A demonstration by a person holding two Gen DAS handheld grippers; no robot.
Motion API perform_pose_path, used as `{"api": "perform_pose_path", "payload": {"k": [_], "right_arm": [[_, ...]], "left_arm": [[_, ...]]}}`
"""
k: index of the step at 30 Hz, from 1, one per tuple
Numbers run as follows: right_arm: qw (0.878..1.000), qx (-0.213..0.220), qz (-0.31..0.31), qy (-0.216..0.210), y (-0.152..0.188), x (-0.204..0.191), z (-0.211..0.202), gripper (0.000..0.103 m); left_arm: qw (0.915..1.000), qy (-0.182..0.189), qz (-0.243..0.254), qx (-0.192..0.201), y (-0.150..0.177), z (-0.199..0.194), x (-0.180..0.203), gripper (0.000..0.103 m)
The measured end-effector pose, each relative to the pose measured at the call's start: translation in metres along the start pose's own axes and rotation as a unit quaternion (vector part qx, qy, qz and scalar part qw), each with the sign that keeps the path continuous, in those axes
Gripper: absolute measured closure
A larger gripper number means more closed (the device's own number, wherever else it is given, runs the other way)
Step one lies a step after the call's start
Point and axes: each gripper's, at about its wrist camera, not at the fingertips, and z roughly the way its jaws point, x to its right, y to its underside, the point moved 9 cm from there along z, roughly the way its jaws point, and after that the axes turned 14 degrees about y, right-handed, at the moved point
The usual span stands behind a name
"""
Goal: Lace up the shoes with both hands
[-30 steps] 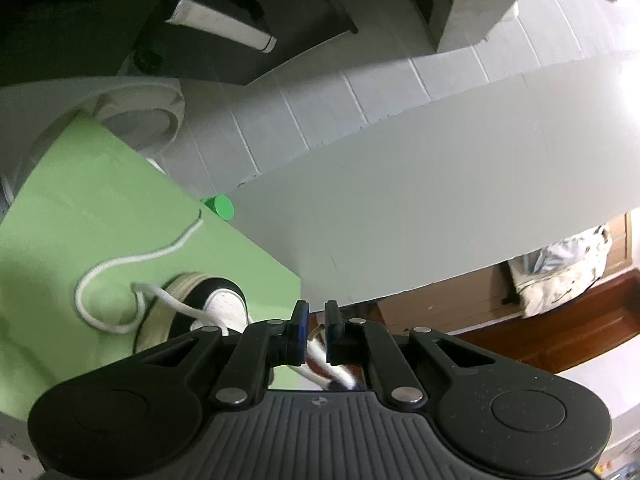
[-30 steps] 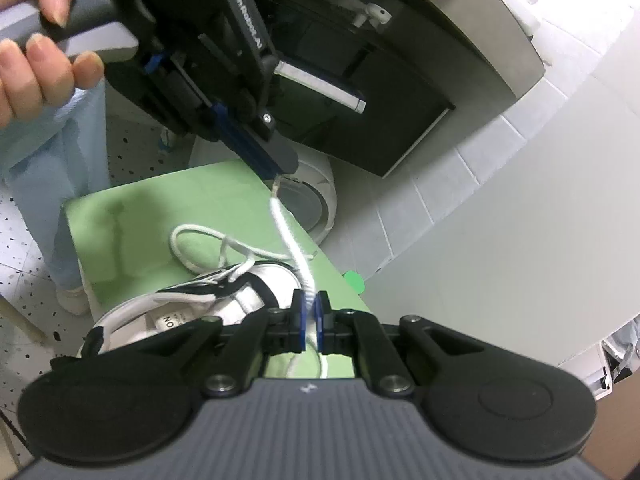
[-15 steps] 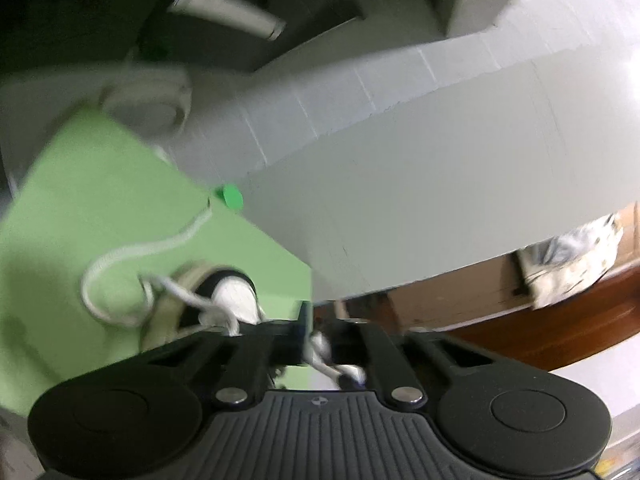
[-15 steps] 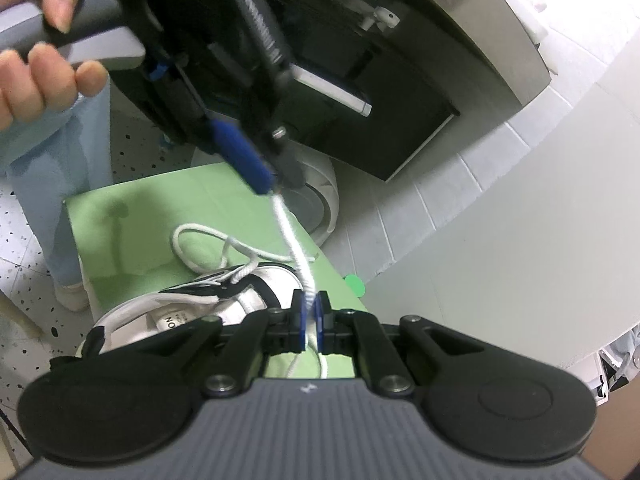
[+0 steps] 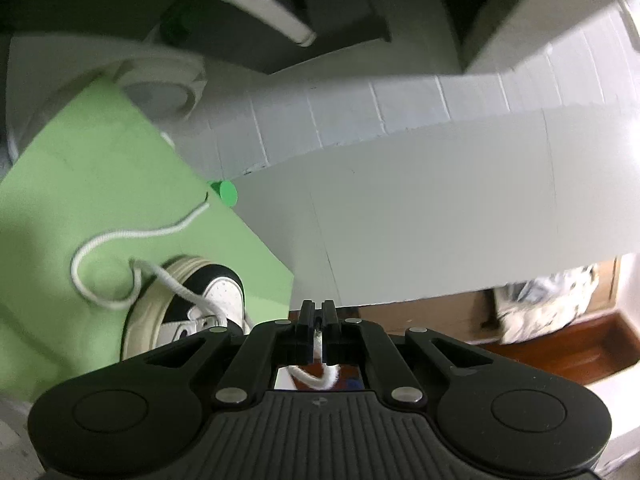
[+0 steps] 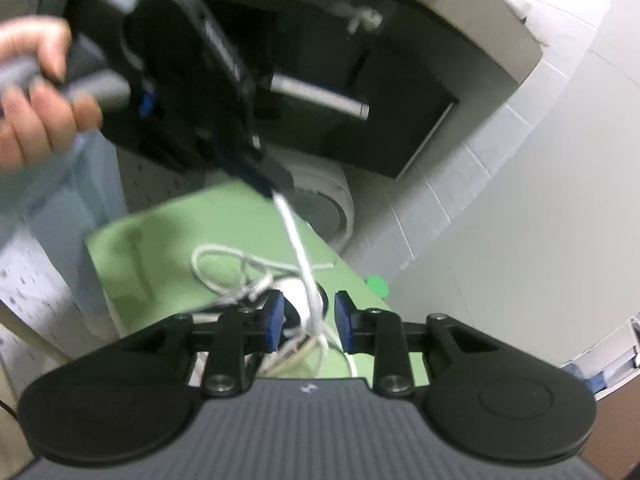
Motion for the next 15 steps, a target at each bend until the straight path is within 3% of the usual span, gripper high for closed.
{"api": "perform_pose_path", "payload": {"k": [6,9,12,15], "right_arm": [[1.000,0.017,-0.010,0.004,-0.023,-0.006,-0.003,0.063],[0.999,0.014,-0.037,0.016,-0.031,-0.012,0.005,0.069],[0.999,0.002,-0.049,0.023,-0.033,-0.016,0.010,0.086],[0.998,0.005,-0.057,0.025,-0.036,-0.019,0.011,0.086]], "left_arm": [[0.9979,-0.011,0.059,-0.023,0.007,0.007,0.012,0.100],[0.9965,-0.016,0.077,-0.027,0.009,0.007,0.015,0.100],[0.9963,-0.018,0.080,-0.027,0.009,0.007,0.015,0.100],[0.9966,-0.017,0.077,-0.027,0.009,0.008,0.014,0.100]]}}
